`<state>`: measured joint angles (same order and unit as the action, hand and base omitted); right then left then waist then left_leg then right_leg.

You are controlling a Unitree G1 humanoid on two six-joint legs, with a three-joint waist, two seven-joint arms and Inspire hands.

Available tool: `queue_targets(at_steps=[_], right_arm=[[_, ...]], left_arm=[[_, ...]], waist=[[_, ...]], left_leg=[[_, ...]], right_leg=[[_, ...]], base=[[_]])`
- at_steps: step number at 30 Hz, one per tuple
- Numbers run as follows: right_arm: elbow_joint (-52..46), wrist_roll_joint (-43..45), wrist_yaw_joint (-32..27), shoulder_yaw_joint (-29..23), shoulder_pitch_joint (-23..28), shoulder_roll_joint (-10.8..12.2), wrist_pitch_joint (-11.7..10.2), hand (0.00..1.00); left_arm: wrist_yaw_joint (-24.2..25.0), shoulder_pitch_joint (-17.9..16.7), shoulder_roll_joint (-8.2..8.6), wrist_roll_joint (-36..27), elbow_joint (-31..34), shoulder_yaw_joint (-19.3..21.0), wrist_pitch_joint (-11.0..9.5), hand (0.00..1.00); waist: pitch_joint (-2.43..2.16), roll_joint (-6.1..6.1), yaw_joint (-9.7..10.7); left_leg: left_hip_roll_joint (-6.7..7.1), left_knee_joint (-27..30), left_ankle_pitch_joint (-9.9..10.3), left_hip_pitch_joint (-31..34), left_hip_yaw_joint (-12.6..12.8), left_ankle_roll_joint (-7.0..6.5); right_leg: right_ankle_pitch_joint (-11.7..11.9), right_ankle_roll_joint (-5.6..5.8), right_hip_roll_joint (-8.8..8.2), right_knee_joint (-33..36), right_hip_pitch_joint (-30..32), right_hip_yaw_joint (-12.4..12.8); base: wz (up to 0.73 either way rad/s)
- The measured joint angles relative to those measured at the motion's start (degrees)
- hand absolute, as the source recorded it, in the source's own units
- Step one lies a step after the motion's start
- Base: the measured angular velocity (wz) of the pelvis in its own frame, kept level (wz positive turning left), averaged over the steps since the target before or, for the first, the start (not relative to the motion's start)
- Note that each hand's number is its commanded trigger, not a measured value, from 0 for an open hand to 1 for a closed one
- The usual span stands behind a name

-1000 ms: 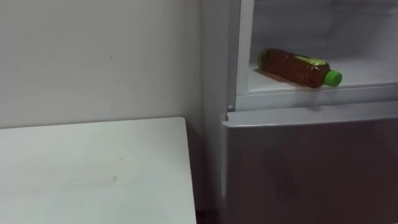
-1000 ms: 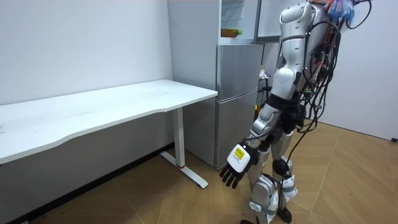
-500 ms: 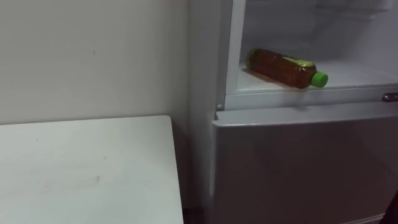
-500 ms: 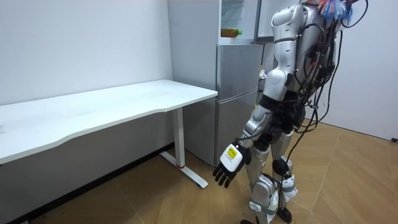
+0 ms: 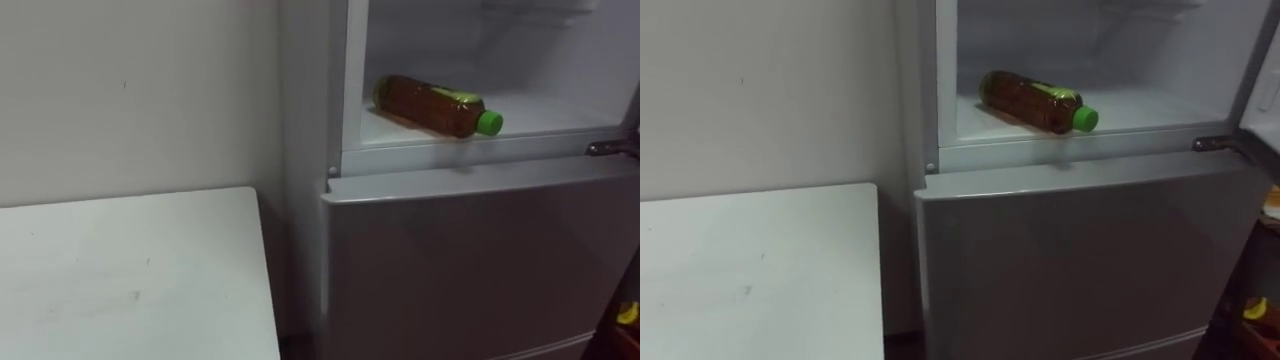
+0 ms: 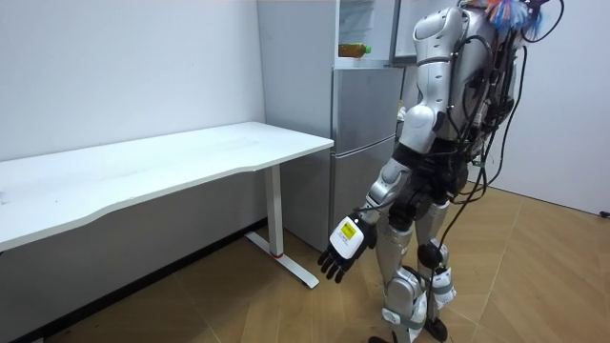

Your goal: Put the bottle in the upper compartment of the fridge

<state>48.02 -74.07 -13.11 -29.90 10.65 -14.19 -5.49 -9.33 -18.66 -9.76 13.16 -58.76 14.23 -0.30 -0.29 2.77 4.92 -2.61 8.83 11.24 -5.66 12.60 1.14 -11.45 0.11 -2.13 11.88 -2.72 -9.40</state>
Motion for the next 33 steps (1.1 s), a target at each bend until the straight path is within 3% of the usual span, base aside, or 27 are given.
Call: queue_targets(at_steps=[6, 10, 14, 17, 26, 33], right_arm=[[-9.2, 0.5, -5.8, -3.1, -0.6, -1.5, -1.2, 0.00], [-11.3, 2.4, -9.1, -3.5, -1.5, -3.5, -1.6, 0.00], [-16.8, 4.6, -10.5, -4.4, -1.6, -4.4, -1.6, 0.00], [-18.6, 4.6, -10.9, -5.3, -1.6, -5.3, -1.7, 0.00], [-27.3, 9.5, -17.1, -8.0, -3.2, -7.8, -2.3, 0.00], [-32.3, 9.6, -20.7, -8.7, -5.9, -11.8, -3.2, 0.00]], left_arm=[[-0.1, -1.2, 0.00, 1.1, 1.5, 1.5, 0.0, 0.00], [0.0, -1.2, 0.00, 1.0, 1.5, 1.5, 0.0, 0.00], [0.2, -1.2, -0.15, 1.0, 1.5, 1.5, 0.0, 0.00], [0.3, -1.2, -0.39, 1.0, 1.9, 1.5, 0.0, 0.00], [0.3, -1.7, -0.36, 1.1, 2.7, 1.5, -0.1, 0.00], [1.2, -2.1, -0.42, 1.1, 3.2, 1.5, -0.1, 0.00]], waist=[[0.11, 0.64, 0.4], [0.11, 1.76, 0.5], [0.58, 2.16, 1.2], [0.43, 3.05, 1.1], [0.37, 2.94, 1.4], [0.33, 2.82, 1.2]], left_leg=[[0.12, -0.1, 0.0, 0.0, 0.4, 0.02], [0.22, -0.1, 0.0, -0.1, 0.6, 0.02], [0.27, -0.1, 0.0, 0.0, 0.6, 0.01], [0.23, -0.1, 0.0, 0.1, 0.6, 0.02], [0.21, -0.1, 0.1, 0.2, 0.6, 0.04], [0.19, -0.1, 0.1, 0.0, 0.6, 0.04]], right_leg=[[-0.5, -0.04, -0.19, 1.0, 0.7, 0.2], [-0.6, 0.05, -0.20, 0.9, 0.6, 0.9], [-0.6, 0.15, -0.21, 0.7, 0.7, 0.9], [-0.6, 0.15, -0.16, 0.7, 0.8, 0.8], [-0.6, 0.15, -0.12, 0.8, 0.9, 0.8], [-0.6, 0.11, -0.08, 0.8, 0.7, 0.7]], base=[[-0.01], [-0.04], [0.00], [0.00], [0.00], [0.00]])
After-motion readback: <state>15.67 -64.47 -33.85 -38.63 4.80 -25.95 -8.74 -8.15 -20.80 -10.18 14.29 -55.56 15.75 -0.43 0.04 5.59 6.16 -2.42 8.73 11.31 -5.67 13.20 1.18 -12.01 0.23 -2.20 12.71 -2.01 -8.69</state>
